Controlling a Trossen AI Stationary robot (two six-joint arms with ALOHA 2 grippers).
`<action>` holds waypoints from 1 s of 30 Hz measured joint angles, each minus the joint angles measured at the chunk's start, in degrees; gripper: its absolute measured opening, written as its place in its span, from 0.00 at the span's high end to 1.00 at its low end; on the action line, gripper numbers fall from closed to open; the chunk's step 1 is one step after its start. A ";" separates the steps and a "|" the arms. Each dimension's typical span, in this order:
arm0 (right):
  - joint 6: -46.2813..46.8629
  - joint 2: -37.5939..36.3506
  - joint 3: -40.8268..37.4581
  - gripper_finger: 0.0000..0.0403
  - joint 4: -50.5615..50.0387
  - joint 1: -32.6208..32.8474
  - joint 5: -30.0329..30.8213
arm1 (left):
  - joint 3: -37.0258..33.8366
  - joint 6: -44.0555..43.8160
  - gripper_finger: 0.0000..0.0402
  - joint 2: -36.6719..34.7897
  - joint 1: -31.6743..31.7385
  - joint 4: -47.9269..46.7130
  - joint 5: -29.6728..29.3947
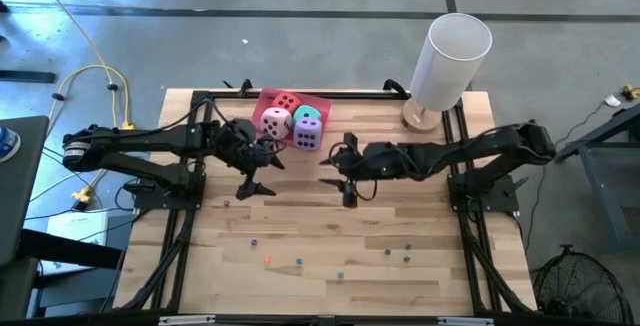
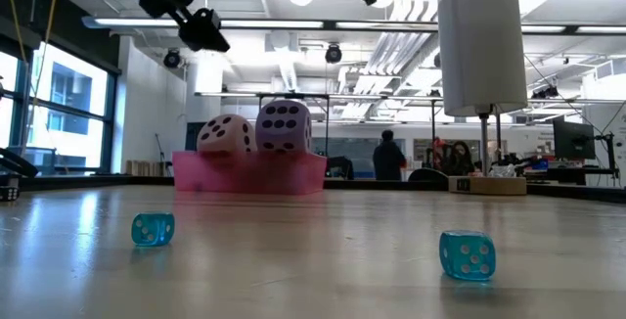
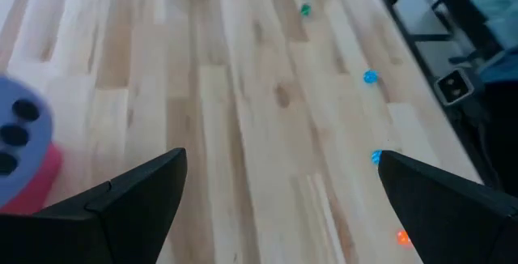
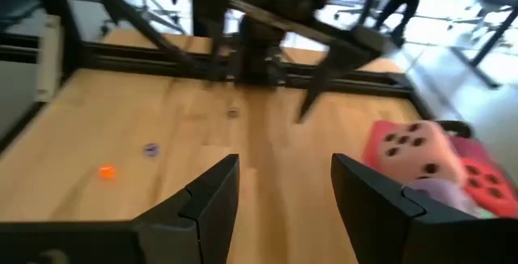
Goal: Pick & Place Dice
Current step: Put the small black dice into the pink bin
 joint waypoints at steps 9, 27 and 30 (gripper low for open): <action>2.73 3.02 0.00 0.53 1.00 6.37 -0.09 | -1.26 -4.98 0.01 -1.05 -0.19 -12.42 -0.78; -1.34 17.70 0.00 0.53 17.35 14.19 -2.43 | -21.36 -20.51 0.01 -21.60 -6.29 -3.05 -10.06; -0.96 18.08 0.00 0.53 18.33 14.40 -3.00 | -24.02 -25.67 0.01 -23.87 -7.93 -1.82 -9.82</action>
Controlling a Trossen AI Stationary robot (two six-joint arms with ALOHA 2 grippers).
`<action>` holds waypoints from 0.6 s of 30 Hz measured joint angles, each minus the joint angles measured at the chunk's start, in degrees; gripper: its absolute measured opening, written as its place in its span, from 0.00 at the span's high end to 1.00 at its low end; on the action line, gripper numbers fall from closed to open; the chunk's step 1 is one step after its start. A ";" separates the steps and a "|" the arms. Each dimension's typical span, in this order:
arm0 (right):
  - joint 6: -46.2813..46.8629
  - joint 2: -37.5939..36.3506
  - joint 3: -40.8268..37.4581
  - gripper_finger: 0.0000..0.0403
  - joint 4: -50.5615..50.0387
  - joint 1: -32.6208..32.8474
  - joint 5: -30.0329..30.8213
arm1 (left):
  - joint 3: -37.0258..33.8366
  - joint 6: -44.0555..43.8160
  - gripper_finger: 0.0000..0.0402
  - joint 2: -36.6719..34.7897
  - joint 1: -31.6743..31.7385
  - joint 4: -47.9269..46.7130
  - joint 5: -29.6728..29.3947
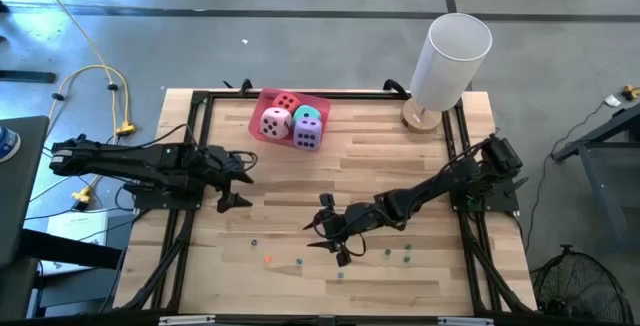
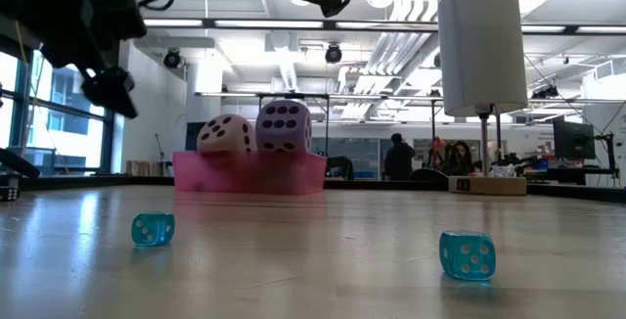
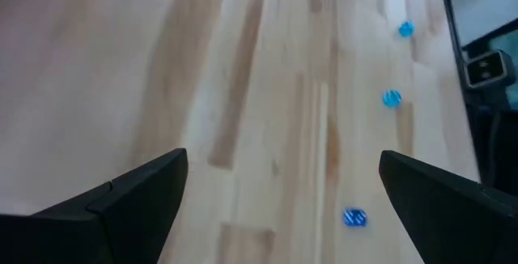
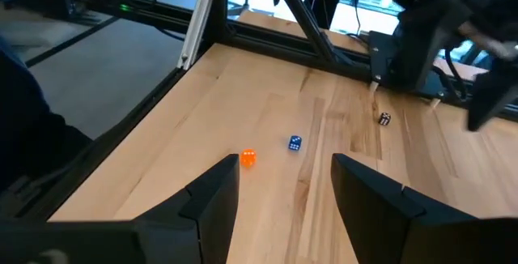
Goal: Pick & Place Dice
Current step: Put the small black dice into the pink bin
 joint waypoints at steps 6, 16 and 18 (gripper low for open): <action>1.30 0.00 0.00 0.53 0.05 0.01 -0.15 | -4.27 -3.46 0.01 -0.42 -5.10 1.04 2.79; 1.39 0.00 0.00 0.53 -0.02 0.01 -0.15 | -4.46 -5.56 0.01 -0.19 -10.36 9.23 2.80; 1.09 0.00 0.00 0.53 -0.04 -0.01 -0.15 | -4.46 -5.63 0.01 -0.19 -10.84 9.88 2.80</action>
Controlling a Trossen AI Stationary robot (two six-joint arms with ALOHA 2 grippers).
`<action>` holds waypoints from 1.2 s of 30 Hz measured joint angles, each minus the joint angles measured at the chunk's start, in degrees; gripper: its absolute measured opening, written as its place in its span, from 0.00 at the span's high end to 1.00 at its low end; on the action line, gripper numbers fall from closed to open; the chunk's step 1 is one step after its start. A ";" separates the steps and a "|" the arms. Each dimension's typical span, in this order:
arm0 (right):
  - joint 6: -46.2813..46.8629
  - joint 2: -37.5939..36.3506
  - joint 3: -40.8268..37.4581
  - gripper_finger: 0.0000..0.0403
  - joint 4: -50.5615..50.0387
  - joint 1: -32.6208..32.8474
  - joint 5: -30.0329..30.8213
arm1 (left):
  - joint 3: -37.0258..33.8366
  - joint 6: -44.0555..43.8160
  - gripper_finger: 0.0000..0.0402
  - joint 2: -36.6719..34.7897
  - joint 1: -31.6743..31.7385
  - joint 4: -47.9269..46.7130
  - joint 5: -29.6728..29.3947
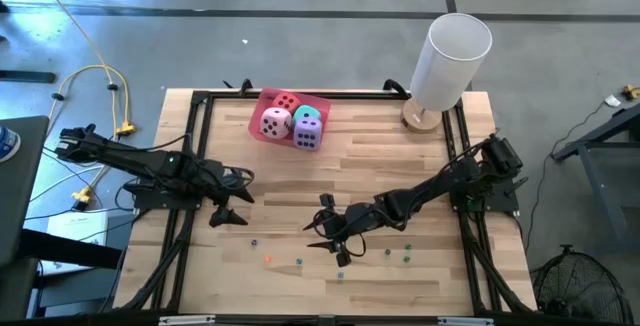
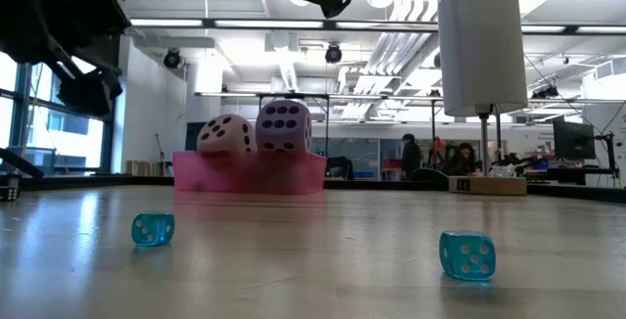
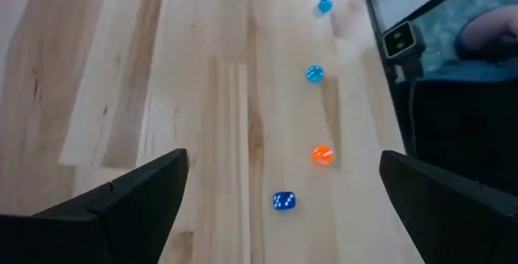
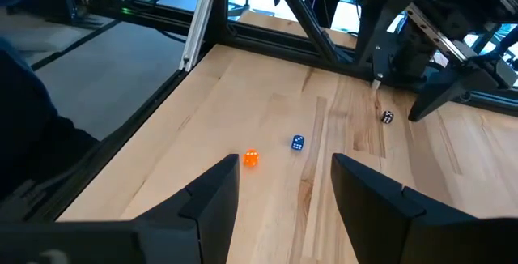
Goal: Pick & Place Dice
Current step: Put the small black dice into the pink bin
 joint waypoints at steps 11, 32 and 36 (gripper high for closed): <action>-0.12 0.00 0.00 0.53 -0.24 -1.64 -0.02 | 0.97 9.85 0.01 0.00 1.29 14.04 4.10; 3.05 -0.04 0.00 0.53 -2.14 -5.73 -3.80 | 36.26 31.67 0.01 26.34 3.93 -25.14 -10.86; 2.99 -0.07 0.00 0.53 -1.64 -5.40 -7.22 | 40.16 29.01 0.01 30.71 2.34 -38.84 -16.00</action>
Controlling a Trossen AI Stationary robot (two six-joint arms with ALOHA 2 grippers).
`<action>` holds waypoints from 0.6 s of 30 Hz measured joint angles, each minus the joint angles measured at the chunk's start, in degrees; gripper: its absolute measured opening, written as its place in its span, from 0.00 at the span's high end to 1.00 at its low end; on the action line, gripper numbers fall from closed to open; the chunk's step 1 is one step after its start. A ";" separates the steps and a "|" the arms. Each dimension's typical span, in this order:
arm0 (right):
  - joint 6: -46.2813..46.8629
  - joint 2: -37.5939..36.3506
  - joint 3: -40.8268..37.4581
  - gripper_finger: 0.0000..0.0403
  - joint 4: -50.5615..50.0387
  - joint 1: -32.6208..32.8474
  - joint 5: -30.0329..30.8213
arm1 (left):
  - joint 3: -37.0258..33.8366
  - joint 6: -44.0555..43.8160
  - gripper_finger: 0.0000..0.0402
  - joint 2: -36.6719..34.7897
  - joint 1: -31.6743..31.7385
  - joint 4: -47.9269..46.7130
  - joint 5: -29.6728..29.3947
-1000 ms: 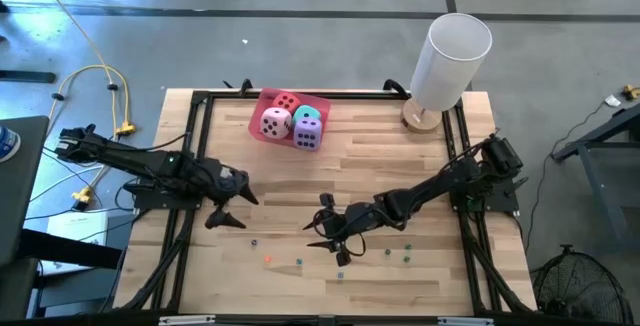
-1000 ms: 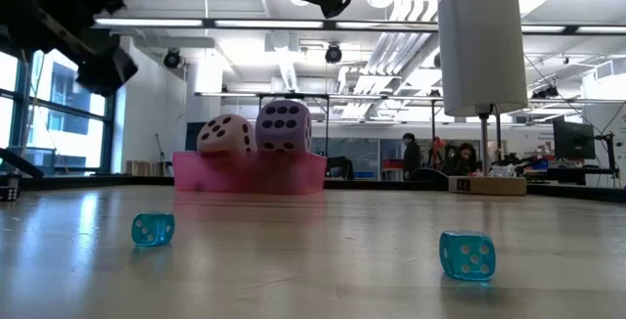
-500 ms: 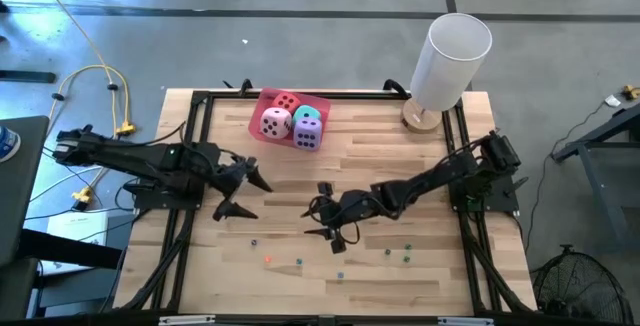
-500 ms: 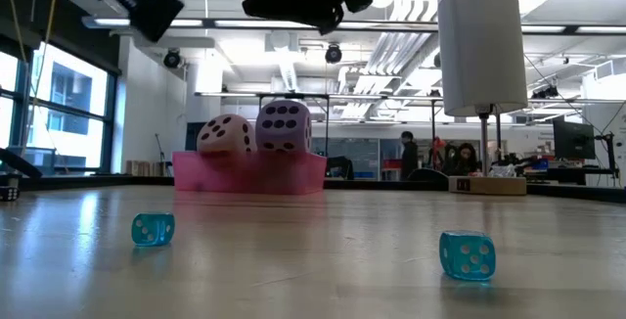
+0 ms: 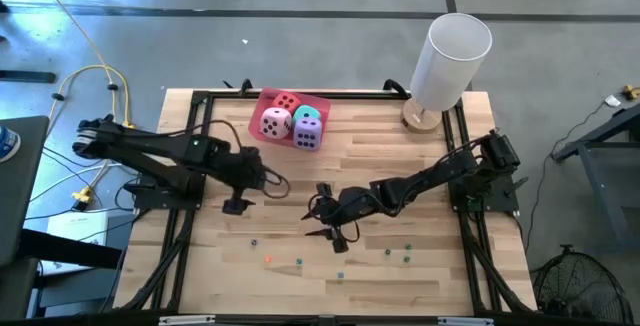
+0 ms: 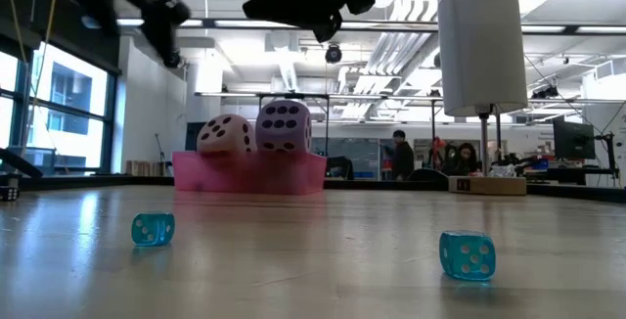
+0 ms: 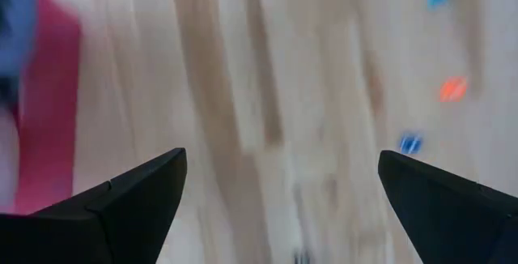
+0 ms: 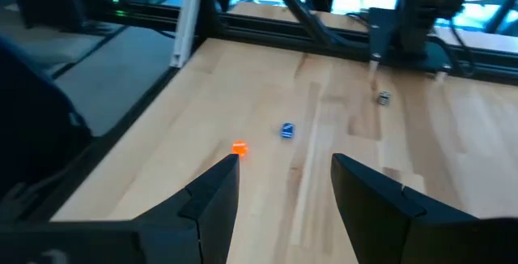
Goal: Pick & Place Dice
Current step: Put the small black dice into the pink bin
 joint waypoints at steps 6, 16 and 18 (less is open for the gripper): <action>2.37 0.00 0.00 0.53 0.00 1.27 -0.70 | -0.20 -8.29 0.01 3.60 -0.77 -12.91 -2.95; 4.50 0.00 0.00 0.53 3.77 5.70 -6.30 | -1.04 -15.17 0.01 6.92 -1.05 -11.55 5.67; 4.48 0.00 0.00 0.53 3.89 6.47 -6.16 | -2.34 -16.20 0.01 6.86 -0.68 -11.67 4.83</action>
